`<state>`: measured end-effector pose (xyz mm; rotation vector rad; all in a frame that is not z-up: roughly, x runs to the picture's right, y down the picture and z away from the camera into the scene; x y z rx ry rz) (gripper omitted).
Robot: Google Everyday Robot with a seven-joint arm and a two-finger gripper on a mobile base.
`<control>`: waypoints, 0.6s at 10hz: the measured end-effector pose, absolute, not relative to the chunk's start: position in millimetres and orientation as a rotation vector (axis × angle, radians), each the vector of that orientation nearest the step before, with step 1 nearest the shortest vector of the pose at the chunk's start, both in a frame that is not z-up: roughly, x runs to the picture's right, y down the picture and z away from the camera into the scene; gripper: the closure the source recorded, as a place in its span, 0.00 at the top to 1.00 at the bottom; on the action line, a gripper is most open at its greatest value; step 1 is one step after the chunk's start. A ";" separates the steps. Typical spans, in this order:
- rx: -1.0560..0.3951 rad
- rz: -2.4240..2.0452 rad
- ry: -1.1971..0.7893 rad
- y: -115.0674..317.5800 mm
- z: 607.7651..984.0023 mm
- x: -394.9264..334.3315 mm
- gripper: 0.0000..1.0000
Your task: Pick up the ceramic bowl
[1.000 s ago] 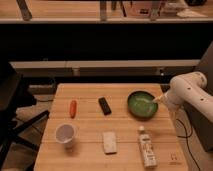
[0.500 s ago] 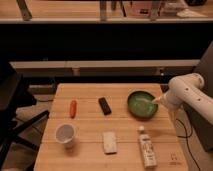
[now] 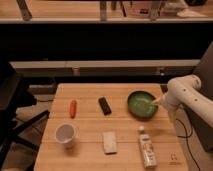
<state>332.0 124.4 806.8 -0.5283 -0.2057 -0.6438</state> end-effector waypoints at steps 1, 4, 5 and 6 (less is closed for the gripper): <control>-0.528 -0.645 -0.206 125.3 809.9 332.3 0.80; -0.533 -0.652 -0.201 128.1 819.6 334.0 0.80; -0.534 -0.655 -0.201 132.9 825.7 333.7 0.80; -0.536 -0.659 -0.201 137.6 831.2 333.5 0.80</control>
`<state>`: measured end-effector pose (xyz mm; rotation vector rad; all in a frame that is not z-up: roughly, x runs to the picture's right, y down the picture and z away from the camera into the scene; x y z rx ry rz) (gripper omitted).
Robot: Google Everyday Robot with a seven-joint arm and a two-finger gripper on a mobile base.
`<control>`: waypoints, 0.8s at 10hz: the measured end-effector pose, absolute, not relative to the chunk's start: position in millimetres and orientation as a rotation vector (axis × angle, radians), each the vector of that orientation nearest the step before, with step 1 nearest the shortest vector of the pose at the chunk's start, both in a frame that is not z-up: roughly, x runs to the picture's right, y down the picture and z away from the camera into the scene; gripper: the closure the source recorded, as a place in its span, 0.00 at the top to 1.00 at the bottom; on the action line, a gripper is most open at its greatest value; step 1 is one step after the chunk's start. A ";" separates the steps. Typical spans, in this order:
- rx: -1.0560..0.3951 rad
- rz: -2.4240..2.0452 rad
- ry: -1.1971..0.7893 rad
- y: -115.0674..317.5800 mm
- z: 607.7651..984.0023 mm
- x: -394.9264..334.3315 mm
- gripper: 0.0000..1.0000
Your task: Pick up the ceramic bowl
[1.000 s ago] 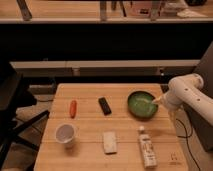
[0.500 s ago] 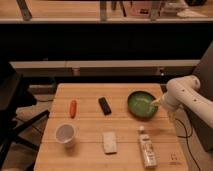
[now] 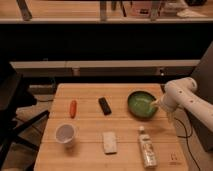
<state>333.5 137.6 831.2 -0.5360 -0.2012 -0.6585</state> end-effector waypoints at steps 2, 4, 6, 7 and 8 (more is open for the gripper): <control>-0.538 -0.660 -0.199 139.4 835.0 333.9 0.80; -0.543 -0.661 -0.197 142.3 838.9 335.5 0.80; -0.545 -0.659 -0.190 144.3 840.0 338.1 0.80; -0.547 -0.660 -0.188 145.4 840.8 338.3 0.80; -0.547 -0.660 -0.187 145.2 840.7 338.7 0.79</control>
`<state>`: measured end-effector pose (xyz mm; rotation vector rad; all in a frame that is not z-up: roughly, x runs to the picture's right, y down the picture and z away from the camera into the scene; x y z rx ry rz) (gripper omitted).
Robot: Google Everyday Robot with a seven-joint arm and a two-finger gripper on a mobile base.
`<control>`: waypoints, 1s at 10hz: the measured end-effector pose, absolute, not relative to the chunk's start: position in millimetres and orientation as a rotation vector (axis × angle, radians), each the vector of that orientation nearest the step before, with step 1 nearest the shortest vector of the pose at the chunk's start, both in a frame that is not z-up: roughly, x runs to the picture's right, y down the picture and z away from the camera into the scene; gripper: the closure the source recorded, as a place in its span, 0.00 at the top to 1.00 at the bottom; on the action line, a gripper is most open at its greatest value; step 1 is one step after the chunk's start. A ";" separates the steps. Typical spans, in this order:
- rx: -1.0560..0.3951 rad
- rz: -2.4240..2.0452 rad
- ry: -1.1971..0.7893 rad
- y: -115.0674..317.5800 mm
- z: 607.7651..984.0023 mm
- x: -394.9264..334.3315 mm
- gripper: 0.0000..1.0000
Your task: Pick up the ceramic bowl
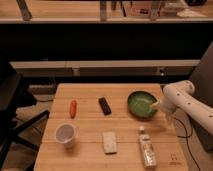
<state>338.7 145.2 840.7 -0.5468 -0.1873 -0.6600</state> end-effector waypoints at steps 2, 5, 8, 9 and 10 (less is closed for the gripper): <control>-0.551 -0.662 -0.183 147.1 842.2 340.5 0.76; -0.559 -0.662 -0.177 150.7 844.7 343.6 0.79; -0.561 -0.665 -0.173 150.7 845.5 344.8 0.57; -0.562 -0.668 -0.171 150.4 846.2 345.2 0.45; -0.562 -0.669 -0.171 150.3 846.4 345.3 0.38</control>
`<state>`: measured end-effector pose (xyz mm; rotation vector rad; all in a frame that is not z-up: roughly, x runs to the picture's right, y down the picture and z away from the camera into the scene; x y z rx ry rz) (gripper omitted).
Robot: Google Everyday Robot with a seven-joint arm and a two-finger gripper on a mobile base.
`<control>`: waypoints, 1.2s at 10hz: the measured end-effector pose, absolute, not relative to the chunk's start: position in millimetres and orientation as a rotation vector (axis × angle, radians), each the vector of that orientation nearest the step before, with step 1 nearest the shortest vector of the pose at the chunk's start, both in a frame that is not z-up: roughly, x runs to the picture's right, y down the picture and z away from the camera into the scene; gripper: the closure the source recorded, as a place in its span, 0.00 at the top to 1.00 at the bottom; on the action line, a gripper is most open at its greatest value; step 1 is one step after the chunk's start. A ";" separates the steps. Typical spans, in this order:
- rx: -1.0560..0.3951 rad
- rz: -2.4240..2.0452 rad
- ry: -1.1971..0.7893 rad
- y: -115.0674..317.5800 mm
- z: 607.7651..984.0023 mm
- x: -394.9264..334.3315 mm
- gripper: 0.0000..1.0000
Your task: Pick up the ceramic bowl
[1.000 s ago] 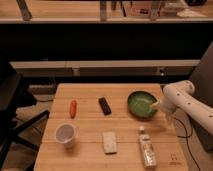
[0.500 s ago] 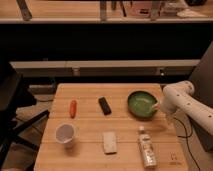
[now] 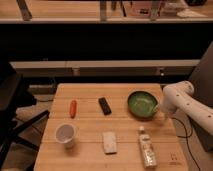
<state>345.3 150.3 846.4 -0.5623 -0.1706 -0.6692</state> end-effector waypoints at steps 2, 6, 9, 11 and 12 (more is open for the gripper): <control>-0.572 -0.674 -0.171 153.7 846.6 348.9 0.18; -0.569 -0.698 -0.177 136.9 834.8 347.6 0.00; -0.566 -0.726 -0.175 107.8 808.3 346.1 0.00; -0.566 -0.739 -0.176 102.6 806.0 343.0 0.00; -0.567 -0.748 -0.177 100.0 803.5 340.8 0.00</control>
